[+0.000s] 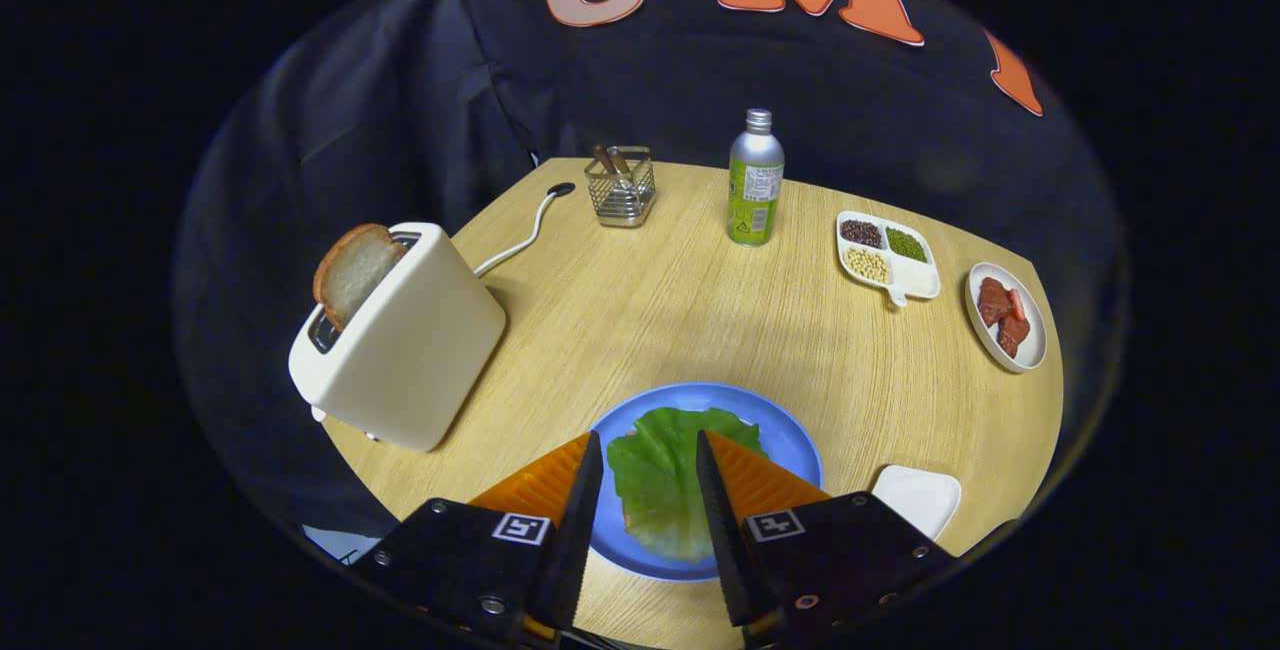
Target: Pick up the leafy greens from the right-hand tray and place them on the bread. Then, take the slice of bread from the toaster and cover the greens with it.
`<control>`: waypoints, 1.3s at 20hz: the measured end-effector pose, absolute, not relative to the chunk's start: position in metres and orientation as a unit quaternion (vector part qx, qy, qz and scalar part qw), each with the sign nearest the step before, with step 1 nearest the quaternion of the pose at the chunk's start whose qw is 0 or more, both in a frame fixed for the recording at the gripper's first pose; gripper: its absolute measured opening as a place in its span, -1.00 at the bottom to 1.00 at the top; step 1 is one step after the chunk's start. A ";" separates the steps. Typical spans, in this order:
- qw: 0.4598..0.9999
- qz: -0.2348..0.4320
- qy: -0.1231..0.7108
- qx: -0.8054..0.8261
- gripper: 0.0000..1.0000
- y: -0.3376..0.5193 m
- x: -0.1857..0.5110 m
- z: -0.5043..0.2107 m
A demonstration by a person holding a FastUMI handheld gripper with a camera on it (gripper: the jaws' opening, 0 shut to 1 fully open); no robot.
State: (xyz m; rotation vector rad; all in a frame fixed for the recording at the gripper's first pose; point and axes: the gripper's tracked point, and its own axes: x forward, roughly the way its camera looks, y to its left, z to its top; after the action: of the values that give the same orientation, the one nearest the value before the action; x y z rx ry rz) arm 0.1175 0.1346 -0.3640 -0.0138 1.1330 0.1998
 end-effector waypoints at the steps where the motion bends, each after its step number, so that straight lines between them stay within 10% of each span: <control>1: 0.840 0.099 0.534 -0.001 0.21 0.143 0.121 -0.356; 11: 0.833 0.144 0.534 0.004 0.75 0.247 0.148 -0.305; 26: 0.804 0.146 0.577 0.010 0.75 0.367 0.171 -0.316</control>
State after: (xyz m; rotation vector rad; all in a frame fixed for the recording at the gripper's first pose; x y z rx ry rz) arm 0.1713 0.3671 -0.3158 0.0208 1.2361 0.3127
